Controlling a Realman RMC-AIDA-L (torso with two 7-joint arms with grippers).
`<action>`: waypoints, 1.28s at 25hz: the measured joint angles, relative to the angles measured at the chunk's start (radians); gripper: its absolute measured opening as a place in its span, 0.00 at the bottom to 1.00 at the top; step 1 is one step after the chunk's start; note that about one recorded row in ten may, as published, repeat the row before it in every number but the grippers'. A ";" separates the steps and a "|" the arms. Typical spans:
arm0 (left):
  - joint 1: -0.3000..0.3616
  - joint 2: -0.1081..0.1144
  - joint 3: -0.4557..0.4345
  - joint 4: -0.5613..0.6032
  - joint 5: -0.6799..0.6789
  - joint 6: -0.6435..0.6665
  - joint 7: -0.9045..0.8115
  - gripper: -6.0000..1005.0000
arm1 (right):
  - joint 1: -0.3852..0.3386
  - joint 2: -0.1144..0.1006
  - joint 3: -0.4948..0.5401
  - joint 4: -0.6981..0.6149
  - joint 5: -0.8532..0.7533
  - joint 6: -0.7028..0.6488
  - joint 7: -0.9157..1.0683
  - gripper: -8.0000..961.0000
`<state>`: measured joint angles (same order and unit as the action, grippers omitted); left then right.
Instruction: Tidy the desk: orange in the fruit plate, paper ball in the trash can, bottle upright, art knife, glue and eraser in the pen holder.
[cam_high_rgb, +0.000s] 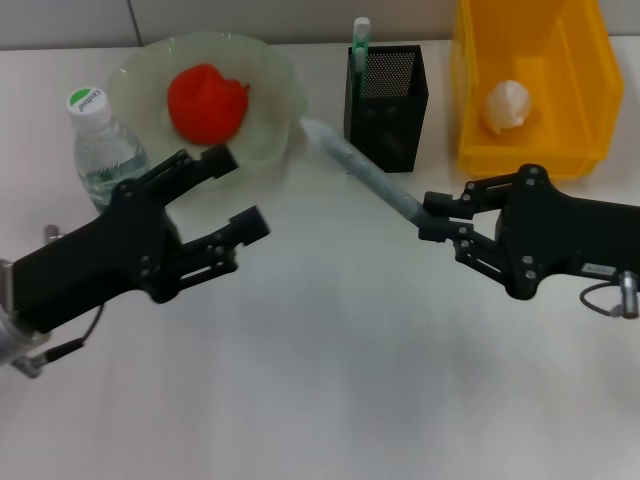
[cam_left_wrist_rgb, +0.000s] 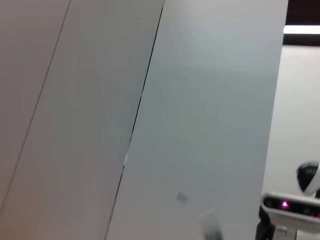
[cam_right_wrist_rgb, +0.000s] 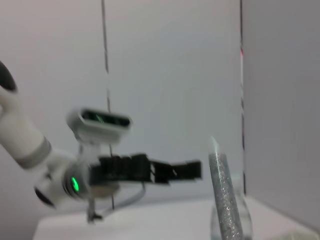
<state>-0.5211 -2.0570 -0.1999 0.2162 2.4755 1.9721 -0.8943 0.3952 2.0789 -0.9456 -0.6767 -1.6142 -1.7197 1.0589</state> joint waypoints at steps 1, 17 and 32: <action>-0.007 -0.006 0.000 -0.028 -0.009 -0.005 0.002 0.84 | 0.002 0.001 0.013 0.024 0.015 -0.032 -0.027 0.14; -0.043 -0.014 -0.004 -0.182 -0.045 -0.056 0.028 0.82 | 0.052 0.004 0.015 0.171 0.058 -0.077 -0.103 0.14; -0.050 -0.015 -0.004 -0.218 -0.043 -0.072 0.038 0.78 | 0.086 0.006 0.021 0.240 0.066 -0.070 -0.155 0.14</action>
<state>-0.5707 -2.0722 -0.2039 -0.0023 2.4321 1.9005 -0.8559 0.4816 2.0854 -0.9249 -0.4366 -1.5477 -1.7896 0.9035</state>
